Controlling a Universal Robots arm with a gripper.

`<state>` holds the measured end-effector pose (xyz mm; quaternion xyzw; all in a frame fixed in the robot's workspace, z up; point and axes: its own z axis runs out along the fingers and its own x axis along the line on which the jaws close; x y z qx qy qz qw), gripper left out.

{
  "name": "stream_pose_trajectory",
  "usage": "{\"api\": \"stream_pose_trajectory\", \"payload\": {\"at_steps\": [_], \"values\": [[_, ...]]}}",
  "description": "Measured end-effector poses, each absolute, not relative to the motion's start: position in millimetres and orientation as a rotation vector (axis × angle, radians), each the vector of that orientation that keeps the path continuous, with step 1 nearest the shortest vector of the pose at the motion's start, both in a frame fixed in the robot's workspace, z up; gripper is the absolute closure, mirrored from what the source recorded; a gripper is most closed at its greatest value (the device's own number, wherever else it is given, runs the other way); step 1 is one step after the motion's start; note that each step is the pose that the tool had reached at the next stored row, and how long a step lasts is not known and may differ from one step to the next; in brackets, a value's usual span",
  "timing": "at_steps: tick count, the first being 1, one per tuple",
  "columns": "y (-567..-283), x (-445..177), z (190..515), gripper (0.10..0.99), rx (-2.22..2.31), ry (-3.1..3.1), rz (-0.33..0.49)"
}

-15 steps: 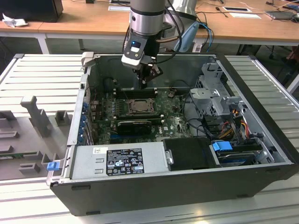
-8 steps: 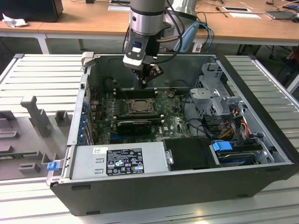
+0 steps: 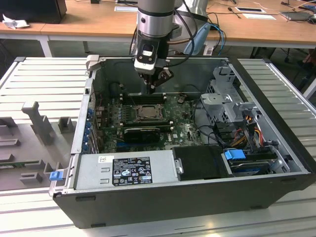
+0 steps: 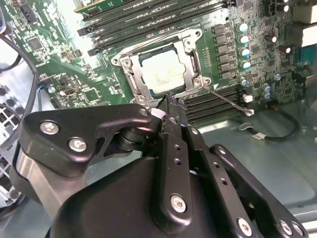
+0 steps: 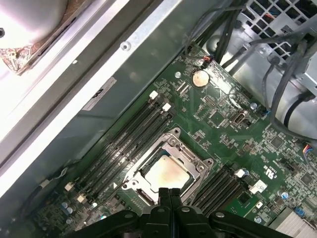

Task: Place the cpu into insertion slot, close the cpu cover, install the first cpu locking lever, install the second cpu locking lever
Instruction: 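Install the first cpu locking lever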

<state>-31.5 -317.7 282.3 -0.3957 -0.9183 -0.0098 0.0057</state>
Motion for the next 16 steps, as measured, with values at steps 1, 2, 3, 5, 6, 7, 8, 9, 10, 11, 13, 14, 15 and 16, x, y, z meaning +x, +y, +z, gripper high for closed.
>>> {"api": "stream_pose_trajectory", "payload": {"at_steps": [1,2,3,5,6,7,8,9,10,11,13,14,15,16], "values": [[-317.7,-31.6,282.3,0.98,-1.228,-2.879,-0.031],[-317.7,-31.6,282.3,0.98,-1.211,-2.886,-0.031],[-317.7,-31.6,282.3,0.98,-1.2,-2.89,-0.031],[-317.7,-31.6,282.3,0.98,-1.177,-2.9,-0.031],[-317.7,-31.5,282.3,0.98,-1.167,-2.904,-0.03],[-317.7,-31.5,282.3,0.98,-1.159,-2.907,-0.03],[-317.7,-31.5,282.3,0.98,-1.151,-2.91,-0.03],[-317.7,-31.5,282.3,0.98,-1.14,-2.914,-0.03],[-317.7,-31.5,282.3,0.98,-1.13,-2.918,-0.03],[-317.7,-31.5,282.3,0.98,-1.114,-2.924,-0.03],[-317.7,-31.5,282.3,0.98,-1.094,-2.931,-0.03],[-317.7,-31.5,282.3,0.98,-1.084,-2.935,-0.03],[-317.7,-31.5,282.3,0.98,-1.074,-2.939,-0.03],[-317.7,-31.5,282.3,0.98,-1.062,-2.943,-0.03]]}}
